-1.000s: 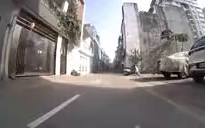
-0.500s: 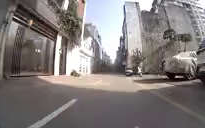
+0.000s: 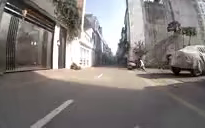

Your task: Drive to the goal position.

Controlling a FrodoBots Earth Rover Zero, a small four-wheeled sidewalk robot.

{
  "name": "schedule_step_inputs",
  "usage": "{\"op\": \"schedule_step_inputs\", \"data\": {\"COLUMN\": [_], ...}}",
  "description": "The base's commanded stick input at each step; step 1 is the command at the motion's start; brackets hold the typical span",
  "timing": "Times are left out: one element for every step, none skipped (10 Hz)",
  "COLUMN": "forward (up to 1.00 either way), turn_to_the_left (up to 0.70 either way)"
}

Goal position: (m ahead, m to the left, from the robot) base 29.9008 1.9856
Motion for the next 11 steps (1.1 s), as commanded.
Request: {"op": "schedule_step_inputs", "data": {"forward": [1.00,1.00,1.00,1.00,1.00,1.00,1.00,1.00,1.00,1.00,1.00], "turn_to_the_left": [0.00,0.00,0.00,0.00,0.00,0.00,0.00,0.00,0.00,0.00,0.00]}}
